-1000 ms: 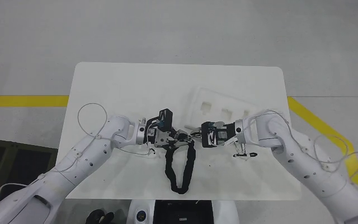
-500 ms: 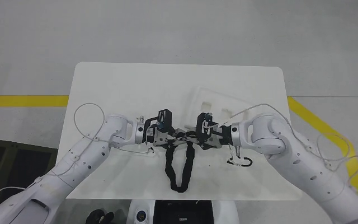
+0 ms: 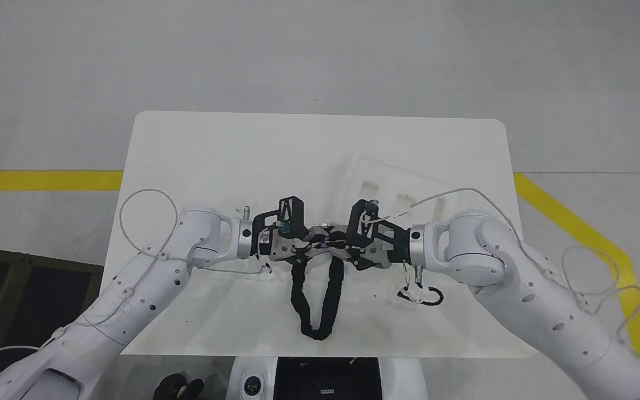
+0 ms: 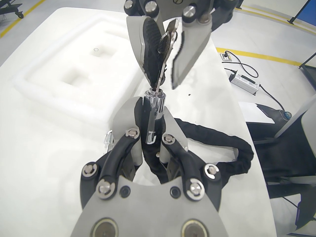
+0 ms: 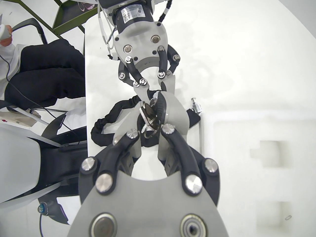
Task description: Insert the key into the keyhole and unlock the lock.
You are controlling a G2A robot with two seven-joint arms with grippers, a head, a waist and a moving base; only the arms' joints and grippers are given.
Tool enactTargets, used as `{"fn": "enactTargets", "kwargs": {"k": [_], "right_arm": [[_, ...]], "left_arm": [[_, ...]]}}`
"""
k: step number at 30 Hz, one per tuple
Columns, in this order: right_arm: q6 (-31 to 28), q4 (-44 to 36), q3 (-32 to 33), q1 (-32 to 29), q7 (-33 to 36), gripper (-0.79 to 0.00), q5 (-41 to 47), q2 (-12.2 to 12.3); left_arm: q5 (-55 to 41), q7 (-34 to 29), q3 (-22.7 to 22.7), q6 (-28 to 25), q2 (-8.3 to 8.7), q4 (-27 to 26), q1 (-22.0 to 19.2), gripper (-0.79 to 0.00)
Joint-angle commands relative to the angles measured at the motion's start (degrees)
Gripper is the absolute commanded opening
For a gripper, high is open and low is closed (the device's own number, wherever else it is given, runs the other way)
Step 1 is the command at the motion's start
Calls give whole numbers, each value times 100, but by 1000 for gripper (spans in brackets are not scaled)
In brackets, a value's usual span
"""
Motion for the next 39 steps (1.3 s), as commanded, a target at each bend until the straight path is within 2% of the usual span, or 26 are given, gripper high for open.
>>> {"fn": "enactTargets", "kwargs": {"k": [1,9,14,18,26,32,33,34,35,36,39], "right_arm": [[-16,3,40,-23,-29,0,-14,0],[-127,-19,440,-410,-563,0,-377,71],[-167,13,764,-752,-1158,0,-746,124],[-100,127,1039,-1046,-1552,0,-892,165],[33,244,1609,-1687,-2480,0,-1272,235],[26,192,1976,-2121,-2875,0,-1488,280],[14,178,2020,-2177,-2897,0,-1509,285],[5,168,2062,-2231,-2918,0,-1525,289],[-8,158,2096,-2281,-2935,0,-1536,292],[-15,153,2127,-2325,-2951,0,-1543,293],[-25,149,2204,-2430,-2990,0,-1538,292]], "left_arm": [[-11,-24,-73,-10,13,52,33,-785],[-56,-260,-709,50,196,218,389,-785],[120,-440,-1234,365,329,141,630,-785],[335,-668,-1511,598,384,14,670,-785],[772,-1375,-1432,1073,317,23,349,-785],[1133,-1376,-1122,1394,181,207,48,-785],[1174,-1400,-1069,1412,158,243,-8,-690],[1170,-1397,-1016,1421,132,283,-55,-523],[1170,-1402,-966,1412,108,336,-108,-209],[1168,-1400,-927,1411,86,386,-159,0],[1066,-1348,-843,1302,27,554,-303,0]]}}
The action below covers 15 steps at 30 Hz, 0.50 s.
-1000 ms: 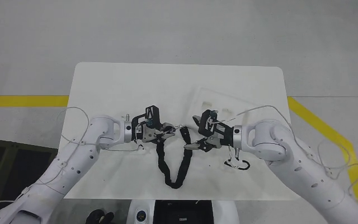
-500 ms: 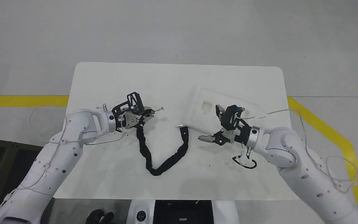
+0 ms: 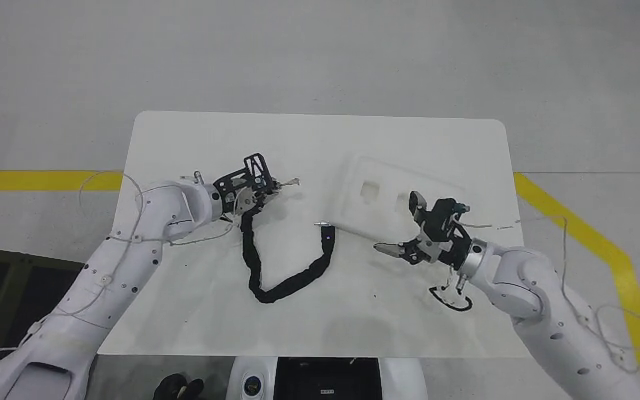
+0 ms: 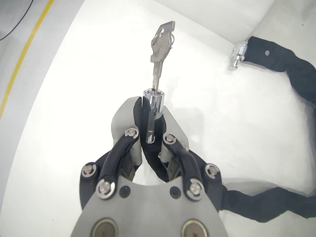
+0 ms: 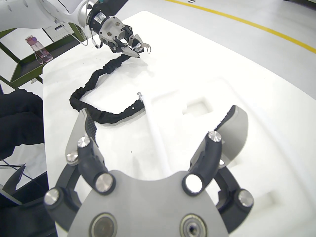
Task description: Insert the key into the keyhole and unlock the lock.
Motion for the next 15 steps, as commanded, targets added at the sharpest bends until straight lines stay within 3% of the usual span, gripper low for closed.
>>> {"fn": "enactTargets", "kwargs": {"k": [1,9,15], "right_arm": [[-11,0,43,-49,-22,0,1,-2],[-48,145,248,-86,-513,0,-259,-34],[410,420,512,-121,-1027,0,-641,-65]], "left_arm": [[-44,34,38,-43,-33,107,-88,0],[-369,810,-120,-312,-101,691,-360,0],[-327,1580,-536,-551,-47,1188,-566,0]]}}
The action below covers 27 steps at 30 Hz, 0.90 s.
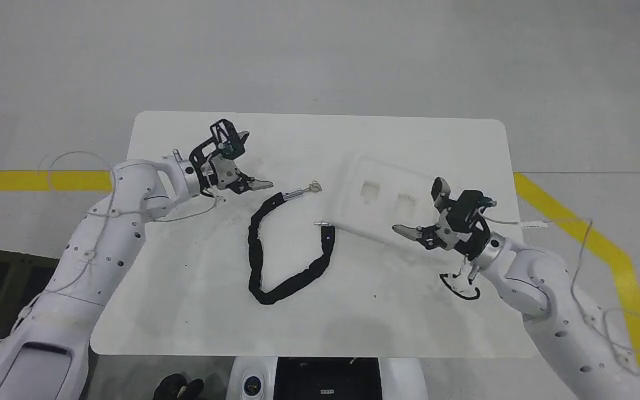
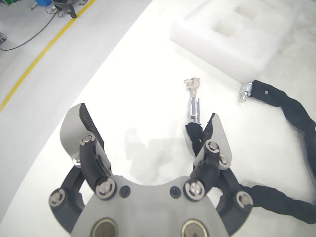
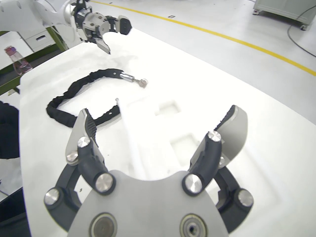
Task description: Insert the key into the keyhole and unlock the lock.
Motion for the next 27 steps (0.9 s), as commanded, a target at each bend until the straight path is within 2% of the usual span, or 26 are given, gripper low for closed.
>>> {"fn": "enactTargets", "kwargs": {"k": [1,6,11,17,27], "right_arm": [[182,65,122,-26,-119,0,-101,-3],[587,47,490,-168,-432,0,-416,0],[897,-101,862,-383,-583,0,-681,9],[1288,-301,1222,-538,-309,0,-728,0],[1288,-301,1222,-538,-309,0,-728,0]], "left_arm": [[-35,291,-169,-23,23,176,-38,0],[-127,907,-502,-127,72,501,-42,0],[-158,985,-712,-77,102,632,-43,0],[-161,1024,-848,-19,115,605,-11,0],[-161,1025,-848,-18,115,604,-11,-1]]}}
